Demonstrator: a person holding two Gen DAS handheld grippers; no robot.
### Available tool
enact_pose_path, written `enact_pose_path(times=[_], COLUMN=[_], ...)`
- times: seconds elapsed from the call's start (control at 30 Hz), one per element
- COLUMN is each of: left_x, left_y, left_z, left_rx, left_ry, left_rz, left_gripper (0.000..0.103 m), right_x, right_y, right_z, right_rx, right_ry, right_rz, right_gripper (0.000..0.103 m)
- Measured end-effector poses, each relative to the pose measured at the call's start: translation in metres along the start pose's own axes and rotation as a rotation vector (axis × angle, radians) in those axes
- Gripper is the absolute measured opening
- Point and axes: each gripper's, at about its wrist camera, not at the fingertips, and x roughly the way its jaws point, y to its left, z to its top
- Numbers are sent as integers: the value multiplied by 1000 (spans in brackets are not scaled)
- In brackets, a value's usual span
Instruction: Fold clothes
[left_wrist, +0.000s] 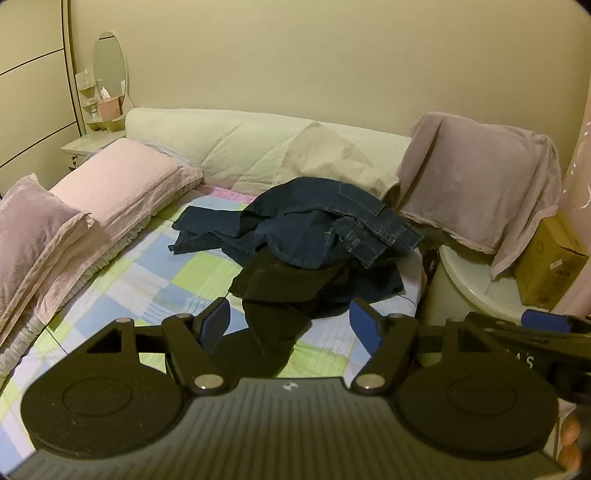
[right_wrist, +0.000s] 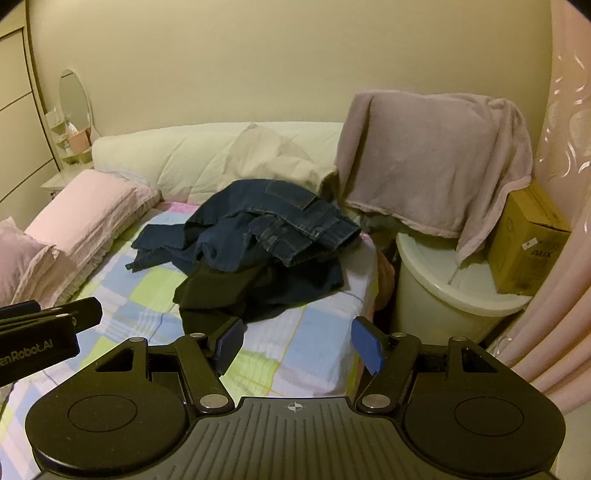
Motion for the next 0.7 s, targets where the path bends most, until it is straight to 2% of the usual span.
enact_pose_path(times=[0.33,0.4,0.7], left_x=[13,-2,-1], left_y=[7,-3,1], left_z=[0,-2,-2], left_rx=[10,15,16], left_ry=[15,-16,-7], left_rz=[6,14,17], left_gripper=[68,68,68], right_x=[-4,-6,-4], right_y=[-1,-1,0], right_z=[6,8,8], right_rx=[2,4,-1], right_ry=[-3,-4,-1], right_rz=[9,8,9], right_gripper=[68,68,68])
